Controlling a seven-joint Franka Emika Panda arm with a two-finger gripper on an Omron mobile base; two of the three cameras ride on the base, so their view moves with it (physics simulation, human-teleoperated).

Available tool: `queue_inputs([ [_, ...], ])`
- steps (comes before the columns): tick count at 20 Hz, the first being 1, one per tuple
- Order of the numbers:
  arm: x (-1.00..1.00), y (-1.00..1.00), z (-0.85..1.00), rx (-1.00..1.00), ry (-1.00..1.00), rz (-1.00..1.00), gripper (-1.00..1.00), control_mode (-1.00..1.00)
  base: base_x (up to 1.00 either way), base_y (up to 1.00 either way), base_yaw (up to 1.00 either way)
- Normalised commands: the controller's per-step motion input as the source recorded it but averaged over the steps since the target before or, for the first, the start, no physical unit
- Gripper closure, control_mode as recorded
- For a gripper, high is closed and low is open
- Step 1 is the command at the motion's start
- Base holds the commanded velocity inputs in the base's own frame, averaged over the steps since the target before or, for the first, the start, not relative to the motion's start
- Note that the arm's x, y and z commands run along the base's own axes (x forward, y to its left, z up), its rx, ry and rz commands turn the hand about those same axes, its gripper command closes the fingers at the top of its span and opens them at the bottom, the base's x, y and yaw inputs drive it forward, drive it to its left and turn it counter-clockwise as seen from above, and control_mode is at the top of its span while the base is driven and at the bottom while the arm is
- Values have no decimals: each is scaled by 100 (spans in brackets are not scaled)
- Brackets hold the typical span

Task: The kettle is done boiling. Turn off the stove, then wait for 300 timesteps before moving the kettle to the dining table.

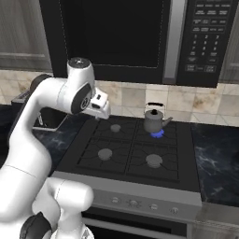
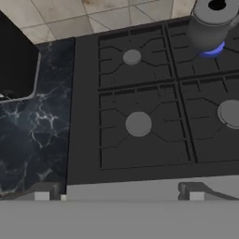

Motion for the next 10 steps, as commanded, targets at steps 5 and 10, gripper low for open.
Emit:
queue_inputs([
  [5,-28,-39,0,12,-5,-9,-100,-100,0,0,0],
  [10,-33,-40,0,12,-7,-9,-100,-100,0,0,0],
])
